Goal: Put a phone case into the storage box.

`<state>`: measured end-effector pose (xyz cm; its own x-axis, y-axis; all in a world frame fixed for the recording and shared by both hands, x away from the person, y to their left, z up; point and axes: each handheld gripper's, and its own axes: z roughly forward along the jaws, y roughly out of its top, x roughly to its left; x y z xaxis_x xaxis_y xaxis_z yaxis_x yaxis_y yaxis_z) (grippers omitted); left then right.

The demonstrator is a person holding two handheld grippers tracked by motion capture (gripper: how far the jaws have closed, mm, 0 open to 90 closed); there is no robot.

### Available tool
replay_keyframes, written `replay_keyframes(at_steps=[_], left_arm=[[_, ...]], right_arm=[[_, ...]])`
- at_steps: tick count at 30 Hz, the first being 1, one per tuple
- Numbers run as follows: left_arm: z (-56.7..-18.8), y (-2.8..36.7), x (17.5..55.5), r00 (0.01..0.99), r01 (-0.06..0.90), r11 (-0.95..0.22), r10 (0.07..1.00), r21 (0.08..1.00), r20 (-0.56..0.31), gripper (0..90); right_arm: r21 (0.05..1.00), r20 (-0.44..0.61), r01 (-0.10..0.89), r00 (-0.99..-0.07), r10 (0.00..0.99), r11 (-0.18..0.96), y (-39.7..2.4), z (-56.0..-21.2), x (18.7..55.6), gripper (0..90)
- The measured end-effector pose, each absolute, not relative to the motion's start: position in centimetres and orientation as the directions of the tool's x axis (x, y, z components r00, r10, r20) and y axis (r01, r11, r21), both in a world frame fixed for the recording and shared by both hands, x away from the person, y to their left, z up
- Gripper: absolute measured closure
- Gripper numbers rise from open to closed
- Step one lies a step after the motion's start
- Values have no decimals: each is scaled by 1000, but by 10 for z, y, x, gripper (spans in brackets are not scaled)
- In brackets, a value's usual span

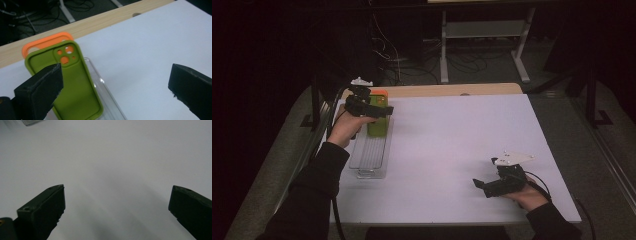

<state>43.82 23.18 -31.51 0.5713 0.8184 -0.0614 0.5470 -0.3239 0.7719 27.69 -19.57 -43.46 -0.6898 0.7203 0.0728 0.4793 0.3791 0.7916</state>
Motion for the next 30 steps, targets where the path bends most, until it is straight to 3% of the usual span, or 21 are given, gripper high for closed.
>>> replay_keyframes(at_steps=[30], left_arm=[[-347,226,352,781,412,-390,616,824,-99,0]], right_arm=[[809,81,450,-723,686,378,-203,-419,275,0]])
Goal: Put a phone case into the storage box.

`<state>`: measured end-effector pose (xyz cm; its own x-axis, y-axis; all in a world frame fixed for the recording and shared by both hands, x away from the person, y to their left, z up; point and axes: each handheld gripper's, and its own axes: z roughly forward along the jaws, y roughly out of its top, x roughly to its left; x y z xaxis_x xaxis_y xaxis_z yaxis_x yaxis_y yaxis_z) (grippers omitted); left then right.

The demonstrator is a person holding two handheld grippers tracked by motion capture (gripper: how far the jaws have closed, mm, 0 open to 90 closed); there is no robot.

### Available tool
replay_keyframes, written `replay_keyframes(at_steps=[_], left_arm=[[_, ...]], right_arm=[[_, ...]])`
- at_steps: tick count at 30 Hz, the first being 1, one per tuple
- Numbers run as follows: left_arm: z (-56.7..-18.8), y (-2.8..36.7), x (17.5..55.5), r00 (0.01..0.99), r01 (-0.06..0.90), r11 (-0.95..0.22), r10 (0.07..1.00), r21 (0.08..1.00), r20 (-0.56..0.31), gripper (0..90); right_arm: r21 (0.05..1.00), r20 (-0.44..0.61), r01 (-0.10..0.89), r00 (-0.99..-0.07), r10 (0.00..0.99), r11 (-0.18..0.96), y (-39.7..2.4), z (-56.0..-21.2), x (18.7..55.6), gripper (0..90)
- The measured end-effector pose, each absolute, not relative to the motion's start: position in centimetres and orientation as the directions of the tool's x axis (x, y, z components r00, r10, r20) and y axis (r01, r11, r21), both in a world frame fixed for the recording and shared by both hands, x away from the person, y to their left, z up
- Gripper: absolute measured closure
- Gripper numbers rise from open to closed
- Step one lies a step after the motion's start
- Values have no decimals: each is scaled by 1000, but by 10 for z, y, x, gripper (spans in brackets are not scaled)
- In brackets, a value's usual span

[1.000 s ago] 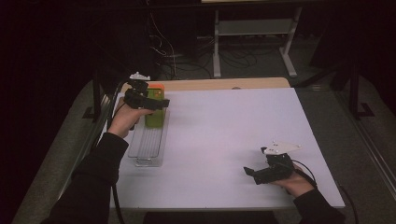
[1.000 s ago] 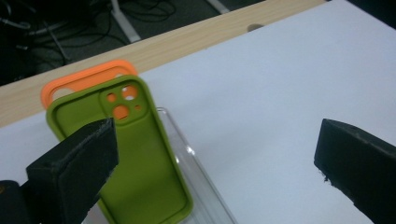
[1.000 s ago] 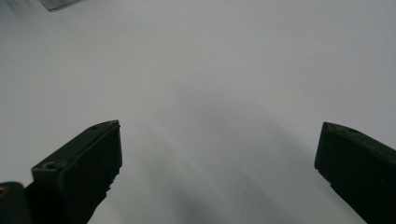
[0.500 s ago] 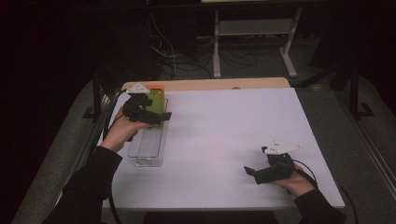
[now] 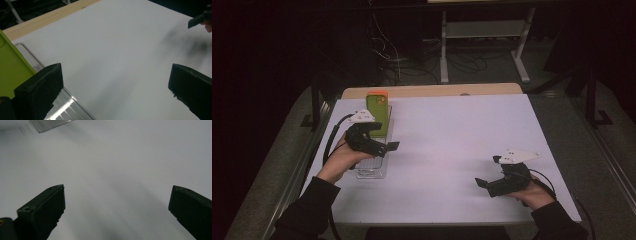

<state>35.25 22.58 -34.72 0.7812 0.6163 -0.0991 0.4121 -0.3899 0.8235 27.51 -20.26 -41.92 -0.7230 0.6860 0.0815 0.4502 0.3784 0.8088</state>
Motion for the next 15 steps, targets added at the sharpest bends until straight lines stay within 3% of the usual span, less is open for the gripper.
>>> replay_keyframes(at_steps=[15], left_arm=[[-377,240,323,788,398,-376,607,837,-102,0]], right_arm=[[819,88,438,-735,672,372,-203,-412,273,0]])
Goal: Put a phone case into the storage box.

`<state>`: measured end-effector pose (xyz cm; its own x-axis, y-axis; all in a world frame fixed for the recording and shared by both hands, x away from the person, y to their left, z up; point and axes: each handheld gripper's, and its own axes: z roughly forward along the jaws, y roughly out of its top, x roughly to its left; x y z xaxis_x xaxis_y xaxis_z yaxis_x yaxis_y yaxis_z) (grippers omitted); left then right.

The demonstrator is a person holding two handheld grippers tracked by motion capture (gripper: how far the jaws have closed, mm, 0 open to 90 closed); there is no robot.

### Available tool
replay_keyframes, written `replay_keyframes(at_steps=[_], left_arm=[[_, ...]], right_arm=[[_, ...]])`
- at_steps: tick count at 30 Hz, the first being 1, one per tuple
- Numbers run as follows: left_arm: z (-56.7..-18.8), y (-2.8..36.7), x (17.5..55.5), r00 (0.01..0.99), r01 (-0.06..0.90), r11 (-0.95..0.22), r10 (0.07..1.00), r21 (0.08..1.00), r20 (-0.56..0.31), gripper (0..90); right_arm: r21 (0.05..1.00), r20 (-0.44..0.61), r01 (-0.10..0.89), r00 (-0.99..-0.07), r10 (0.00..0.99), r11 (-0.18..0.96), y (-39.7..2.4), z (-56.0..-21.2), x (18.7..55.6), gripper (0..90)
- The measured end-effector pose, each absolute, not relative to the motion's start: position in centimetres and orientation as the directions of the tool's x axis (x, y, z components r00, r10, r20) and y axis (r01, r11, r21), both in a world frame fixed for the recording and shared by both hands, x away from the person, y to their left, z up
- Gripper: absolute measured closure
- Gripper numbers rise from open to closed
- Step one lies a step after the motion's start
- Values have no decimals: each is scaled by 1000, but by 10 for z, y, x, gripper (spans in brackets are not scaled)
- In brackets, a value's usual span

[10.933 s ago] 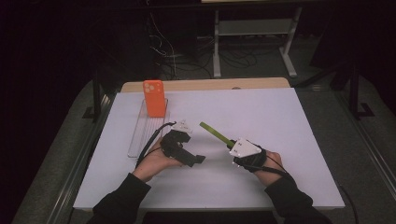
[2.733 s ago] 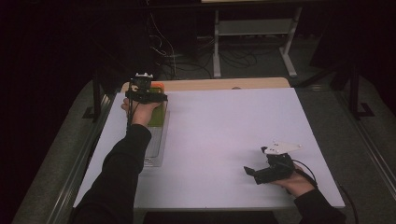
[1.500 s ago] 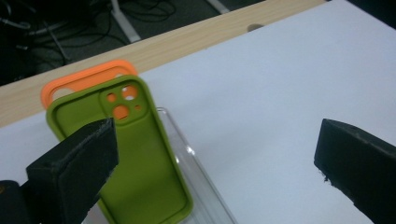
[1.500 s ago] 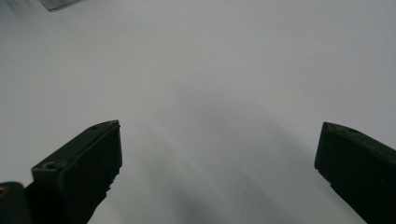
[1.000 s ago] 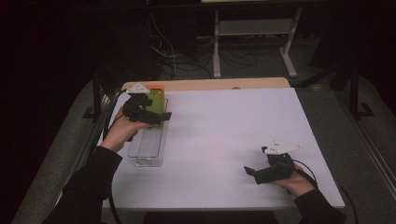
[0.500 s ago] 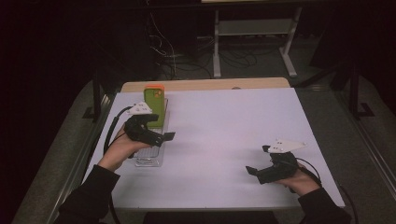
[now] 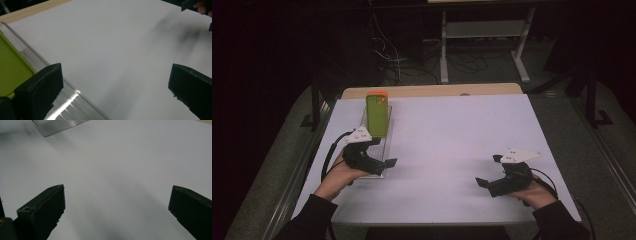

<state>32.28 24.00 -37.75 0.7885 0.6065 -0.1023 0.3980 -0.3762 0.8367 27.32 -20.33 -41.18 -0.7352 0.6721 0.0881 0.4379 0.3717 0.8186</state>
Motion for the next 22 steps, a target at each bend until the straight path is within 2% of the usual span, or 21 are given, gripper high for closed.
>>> replay_keyframes(at_steps=[10,22], left_arm=[[-394,252,310,790,388,-402,608,830,-75,0],[-401,249,308,808,390,-434,584,812,-77,0]], right_arm=[[826,99,437,-734,672,356,-206,-410,273,0],[834,87,422,-737,670,355,-206,-407,274,0]])
